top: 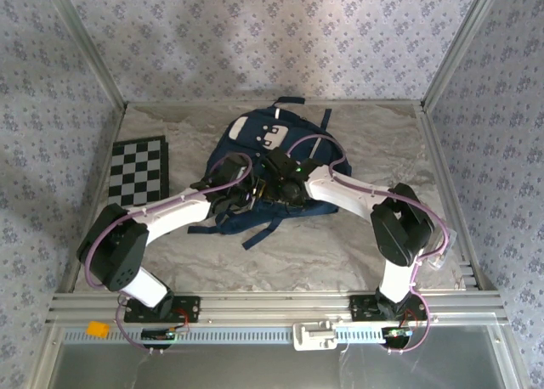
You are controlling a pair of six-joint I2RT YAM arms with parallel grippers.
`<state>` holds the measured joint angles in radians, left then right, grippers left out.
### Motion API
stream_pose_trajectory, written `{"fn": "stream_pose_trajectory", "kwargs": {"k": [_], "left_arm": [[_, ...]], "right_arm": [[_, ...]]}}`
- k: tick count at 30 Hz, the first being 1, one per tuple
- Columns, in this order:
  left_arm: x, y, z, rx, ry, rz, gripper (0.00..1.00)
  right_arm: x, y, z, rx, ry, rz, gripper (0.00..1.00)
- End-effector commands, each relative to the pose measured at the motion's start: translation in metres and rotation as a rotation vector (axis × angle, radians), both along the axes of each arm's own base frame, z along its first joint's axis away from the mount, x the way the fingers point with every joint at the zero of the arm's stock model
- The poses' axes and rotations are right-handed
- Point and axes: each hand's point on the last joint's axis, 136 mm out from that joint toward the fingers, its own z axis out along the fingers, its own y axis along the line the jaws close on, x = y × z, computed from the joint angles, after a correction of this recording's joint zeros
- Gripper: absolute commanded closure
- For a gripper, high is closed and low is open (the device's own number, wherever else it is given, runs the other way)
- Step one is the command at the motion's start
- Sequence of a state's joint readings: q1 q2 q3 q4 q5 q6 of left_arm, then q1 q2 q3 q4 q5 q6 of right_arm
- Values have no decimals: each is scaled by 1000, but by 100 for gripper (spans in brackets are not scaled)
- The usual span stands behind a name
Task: Pack the student bag
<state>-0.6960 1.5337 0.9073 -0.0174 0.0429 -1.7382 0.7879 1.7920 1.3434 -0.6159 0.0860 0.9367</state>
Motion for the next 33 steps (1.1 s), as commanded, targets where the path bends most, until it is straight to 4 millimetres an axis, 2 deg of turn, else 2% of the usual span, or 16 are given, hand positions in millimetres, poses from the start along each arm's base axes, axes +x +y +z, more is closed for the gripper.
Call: {"fn": "stream_pose_trajectory", "kwargs": {"k": [1,4,7,9,12,17,20,22,23,25,28,30,33], "left_arm": [[-3,-5,34,-86,-58,3,100],[-2,-2,34,-86,-65,8,100],[-2,-2,38,-81,-75,3,100],[-1,-1,40,-72,-81,0,100],[-2,0,39,-70,-81,3,100],[-3,2,38,-54,-76,2,100],[-3,3,35,-50,-73,9,100],[-3,3,34,-49,-72,10,100],[-4,2,34,-48,-71,9,100],[-4,2,35,-46,-72,6,100],[-3,0,37,-44,-80,7,100],[-4,-2,38,-44,-78,1,100],[-4,-1,36,-34,-75,-4,100]], "right_arm": [[7,-37,10,-87,-58,-97,65],[0,-43,9,-67,-40,-54,68],[0,-34,2,-63,-19,35,70],[2,-25,3,-60,-28,82,71],[7,-20,10,-82,-61,109,78],[-1,-33,15,-163,-42,105,78],[-8,-45,10,-175,-21,68,78],[-5,-52,8,-175,-17,39,81],[-1,-51,10,-166,-31,35,81],[3,-34,12,-116,-59,82,80],[10,-17,6,-91,-70,115,78],[13,-17,0,-115,-50,115,78],[15,-23,7,-154,-63,109,80]]}}
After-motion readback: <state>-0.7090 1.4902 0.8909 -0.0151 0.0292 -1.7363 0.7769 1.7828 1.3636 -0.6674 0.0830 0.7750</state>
